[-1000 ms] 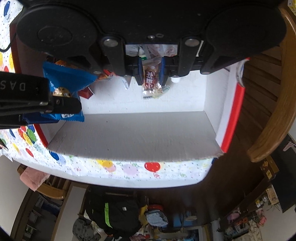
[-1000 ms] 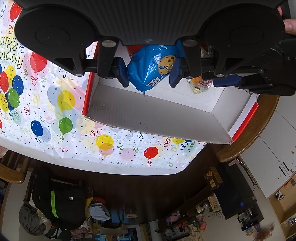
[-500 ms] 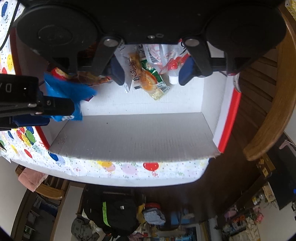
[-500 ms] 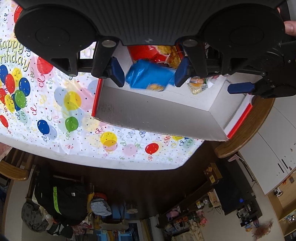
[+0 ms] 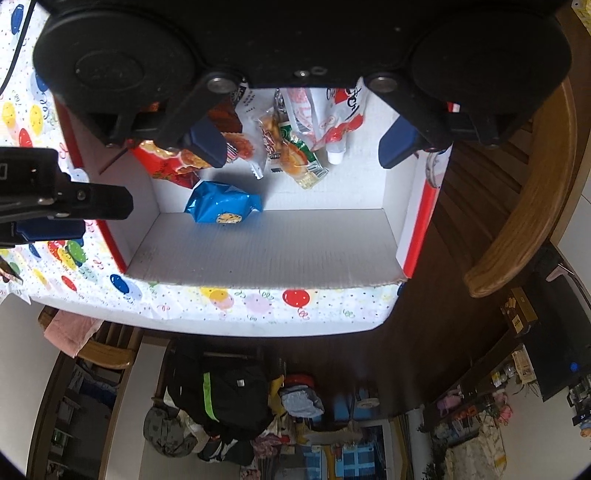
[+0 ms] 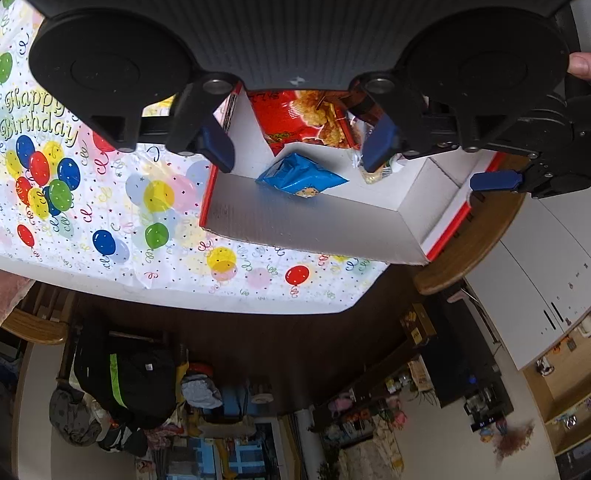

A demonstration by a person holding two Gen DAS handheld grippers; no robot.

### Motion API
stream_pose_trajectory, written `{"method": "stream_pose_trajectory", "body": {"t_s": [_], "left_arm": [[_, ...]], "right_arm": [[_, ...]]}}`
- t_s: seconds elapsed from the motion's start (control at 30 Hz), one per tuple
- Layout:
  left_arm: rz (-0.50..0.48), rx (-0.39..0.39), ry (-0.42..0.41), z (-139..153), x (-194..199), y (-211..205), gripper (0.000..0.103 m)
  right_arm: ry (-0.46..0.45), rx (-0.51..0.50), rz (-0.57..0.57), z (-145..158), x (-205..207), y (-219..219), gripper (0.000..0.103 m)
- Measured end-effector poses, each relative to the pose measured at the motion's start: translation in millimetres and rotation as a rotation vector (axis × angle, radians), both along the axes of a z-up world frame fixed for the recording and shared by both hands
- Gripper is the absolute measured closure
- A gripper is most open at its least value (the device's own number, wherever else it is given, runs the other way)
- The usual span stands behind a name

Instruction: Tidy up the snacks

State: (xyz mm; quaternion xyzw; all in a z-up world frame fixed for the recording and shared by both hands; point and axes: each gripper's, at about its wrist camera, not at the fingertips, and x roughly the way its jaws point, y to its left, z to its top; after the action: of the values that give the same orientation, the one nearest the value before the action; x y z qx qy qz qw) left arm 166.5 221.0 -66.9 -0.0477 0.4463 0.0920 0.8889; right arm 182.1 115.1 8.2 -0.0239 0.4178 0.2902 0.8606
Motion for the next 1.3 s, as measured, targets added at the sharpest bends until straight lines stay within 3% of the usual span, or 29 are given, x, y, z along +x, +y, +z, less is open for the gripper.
{"method": "stream_pose_trajectory", "body": {"t_s": [0.37,0.5,0.77,1.3], "left_arm": [[0.008,-0.003,-0.074,25.3,-30.3,0.2,0.009],[0.005,-0.014,-0.105,33.6,-41.3,-2.4,0.005],[-0.029,-0.008,-0.187,54.8,-66.3,-17.1,0.000],[-0.016,-0.045,-0.236,76.6,-105.8,-35.0,0.000]], "right_arm": [[-0.018,0.039,-0.020,13.4,-24.7,-22.8,0.015],[-0.034,0.069,-0.018,20.5,-36.7,-34.3,0.001],[-0.126,0.083,0.011,36.3,-72.7,-60.4,0.000],[-0.245,0.140,-0.002,52.9,-123.0,-93.2,0.000]]}}
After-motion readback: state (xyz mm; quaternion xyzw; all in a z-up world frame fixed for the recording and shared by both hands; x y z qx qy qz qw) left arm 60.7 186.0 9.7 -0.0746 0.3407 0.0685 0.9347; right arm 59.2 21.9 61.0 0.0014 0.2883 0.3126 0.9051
